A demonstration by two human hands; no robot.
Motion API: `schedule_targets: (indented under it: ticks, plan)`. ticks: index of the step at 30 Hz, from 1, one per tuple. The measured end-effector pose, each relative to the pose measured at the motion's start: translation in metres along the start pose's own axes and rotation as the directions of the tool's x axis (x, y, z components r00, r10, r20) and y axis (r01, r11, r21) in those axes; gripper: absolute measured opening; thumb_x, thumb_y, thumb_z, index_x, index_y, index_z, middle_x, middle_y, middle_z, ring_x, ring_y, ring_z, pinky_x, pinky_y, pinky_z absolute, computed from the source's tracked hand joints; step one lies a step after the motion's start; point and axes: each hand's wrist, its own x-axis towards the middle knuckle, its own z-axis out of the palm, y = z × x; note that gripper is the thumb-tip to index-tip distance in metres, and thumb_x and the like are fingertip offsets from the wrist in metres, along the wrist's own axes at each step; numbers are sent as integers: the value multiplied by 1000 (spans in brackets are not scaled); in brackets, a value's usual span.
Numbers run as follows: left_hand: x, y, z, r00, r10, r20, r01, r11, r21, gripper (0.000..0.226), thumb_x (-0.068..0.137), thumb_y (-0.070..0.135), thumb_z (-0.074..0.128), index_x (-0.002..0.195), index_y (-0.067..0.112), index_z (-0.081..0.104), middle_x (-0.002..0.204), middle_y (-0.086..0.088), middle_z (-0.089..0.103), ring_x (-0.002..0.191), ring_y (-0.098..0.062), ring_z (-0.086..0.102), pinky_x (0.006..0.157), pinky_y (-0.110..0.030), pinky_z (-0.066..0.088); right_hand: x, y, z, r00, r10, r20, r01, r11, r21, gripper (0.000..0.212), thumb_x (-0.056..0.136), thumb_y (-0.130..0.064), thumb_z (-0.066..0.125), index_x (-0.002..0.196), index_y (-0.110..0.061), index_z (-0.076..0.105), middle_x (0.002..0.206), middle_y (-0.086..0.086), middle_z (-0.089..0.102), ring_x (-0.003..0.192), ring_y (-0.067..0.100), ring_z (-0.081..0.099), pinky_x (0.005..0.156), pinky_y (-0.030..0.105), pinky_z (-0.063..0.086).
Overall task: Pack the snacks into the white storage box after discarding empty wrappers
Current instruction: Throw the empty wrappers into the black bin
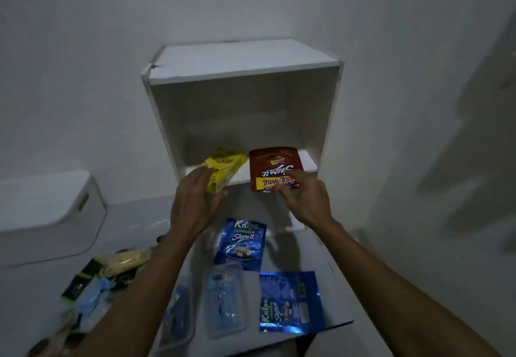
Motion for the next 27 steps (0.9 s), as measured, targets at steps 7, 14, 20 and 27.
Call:
schedule_targets:
  ticks: [7, 14, 20, 27]
  plan:
    - [10, -47, 44, 996, 63, 62, -69, 993, 99, 64, 76, 31, 82, 131, 7, 58, 137, -14, 57, 129, -34, 49, 108, -59, 35, 32, 32, 46, 951, -243, 189, 296, 891, -343, 57, 72, -48, 77, 119, -18, 69, 123, 2, 69, 120, 24, 60, 99, 46, 45]
    - [9, -68, 69, 985, 141, -104, -136, 989, 55, 48, 78, 19, 82, 121, 6, 66, 126, -13, 65, 124, -30, 53, 114, -55, 29, 39, 54, 70, 855, -512, 86, 504, 779, -373, 27, 88, -33, 66, 106, -15, 76, 110, 2, 75, 108, 24, 67, 91, 43, 51]
    - [14, -66, 62, 958, 187, -217, -184, 982, 37, 40, 84, 25, 74, 118, 6, 67, 120, -13, 69, 117, -28, 59, 112, -55, 32, 42, 53, 66, 867, -496, -54, 465, 843, -269, 21, 83, -17, 78, 103, -11, 77, 104, 5, 76, 100, 21, 71, 85, 40, 57]
    - [15, -12, 36, 947, 52, -316, -101, 985, -141, 36, 88, 26, 71, 116, 5, 67, 110, -13, 71, 102, -25, 63, 101, -55, 44, 30, 21, 20, 907, -250, -340, 268, 963, 6, 19, 90, -14, 70, 109, -10, 75, 101, 4, 76, 86, 10, 71, 79, 24, 57]
